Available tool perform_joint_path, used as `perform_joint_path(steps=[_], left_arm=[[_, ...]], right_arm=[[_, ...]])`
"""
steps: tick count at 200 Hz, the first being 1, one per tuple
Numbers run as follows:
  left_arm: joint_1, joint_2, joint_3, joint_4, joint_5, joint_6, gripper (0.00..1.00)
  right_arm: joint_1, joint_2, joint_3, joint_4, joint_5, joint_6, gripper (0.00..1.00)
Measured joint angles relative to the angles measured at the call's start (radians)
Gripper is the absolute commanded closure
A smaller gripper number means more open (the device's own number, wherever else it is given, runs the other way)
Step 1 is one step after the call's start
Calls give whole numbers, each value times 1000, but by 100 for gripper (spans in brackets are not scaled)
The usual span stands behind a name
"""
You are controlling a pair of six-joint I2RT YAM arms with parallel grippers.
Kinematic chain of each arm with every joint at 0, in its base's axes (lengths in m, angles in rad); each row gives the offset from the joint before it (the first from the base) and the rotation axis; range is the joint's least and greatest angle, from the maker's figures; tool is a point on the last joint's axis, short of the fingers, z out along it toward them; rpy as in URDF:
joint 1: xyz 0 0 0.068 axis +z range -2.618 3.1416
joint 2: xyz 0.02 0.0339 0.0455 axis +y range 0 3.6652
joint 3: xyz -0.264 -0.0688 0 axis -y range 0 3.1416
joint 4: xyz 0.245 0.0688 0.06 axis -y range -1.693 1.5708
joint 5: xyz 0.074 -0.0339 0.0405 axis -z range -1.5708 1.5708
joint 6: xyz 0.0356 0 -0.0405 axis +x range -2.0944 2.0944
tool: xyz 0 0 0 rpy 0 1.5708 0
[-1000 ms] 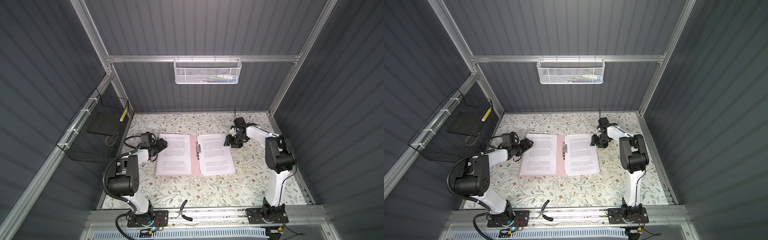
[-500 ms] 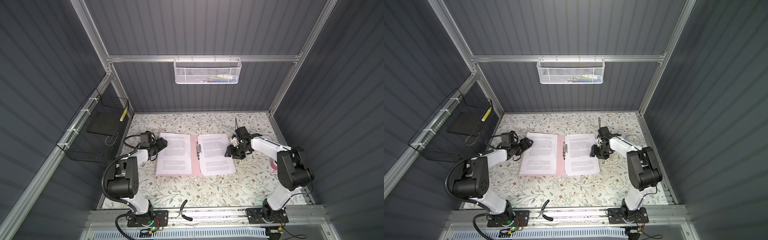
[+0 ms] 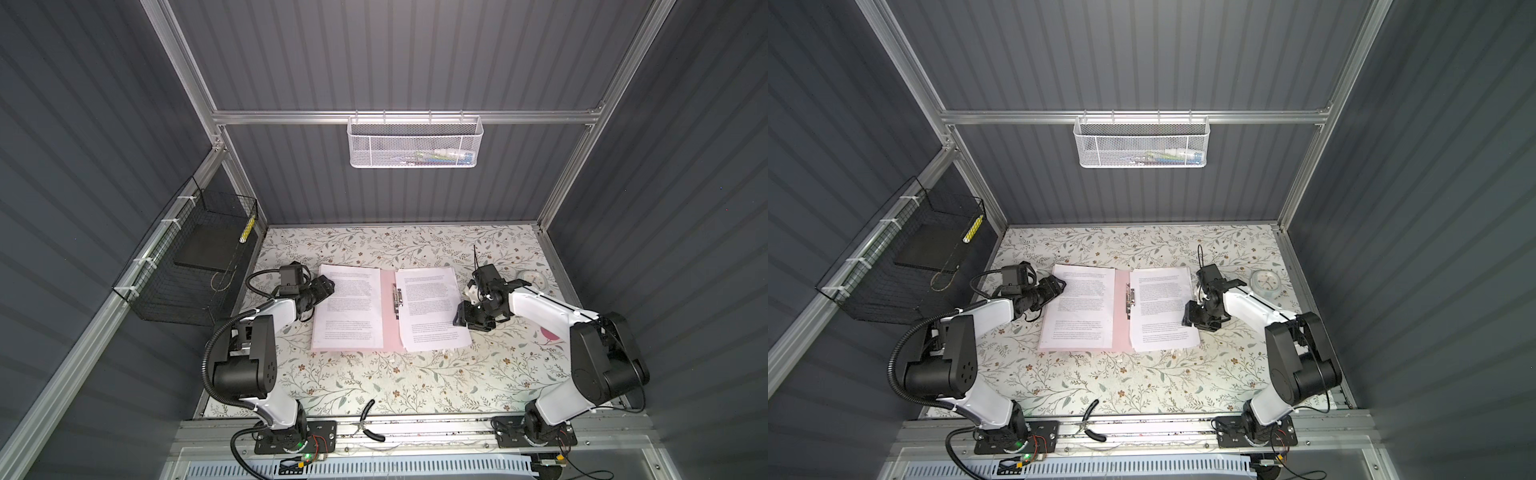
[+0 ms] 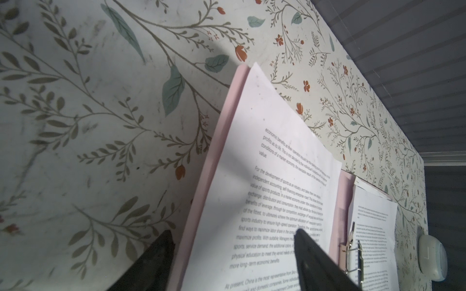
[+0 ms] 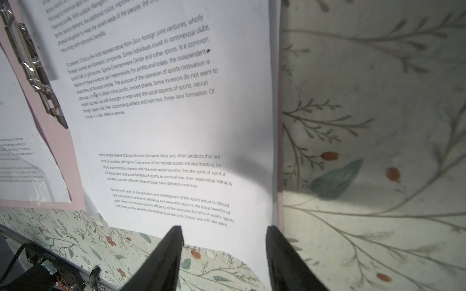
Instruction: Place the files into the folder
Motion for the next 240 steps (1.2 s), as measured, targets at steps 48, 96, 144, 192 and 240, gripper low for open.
perform_joint_path(steps=[48,96,144,192,240], left_arm=[[1,-26,-9,1,8,0,46],[1,-59,-21,2,18,0,62],[1,-84,-27,0,23,11,73],[1,-97,-37,0,31,19,88],[1,-97,-37,5,43,30,100]], right_arm=[[25,-9,31,13,-77,27,51],[65,148,209,127,-178,40,52],[65,366,397,154,-240,38,51],[65,507,586,149,-280,28,51],[65,606,696,148,-348,29,52]])
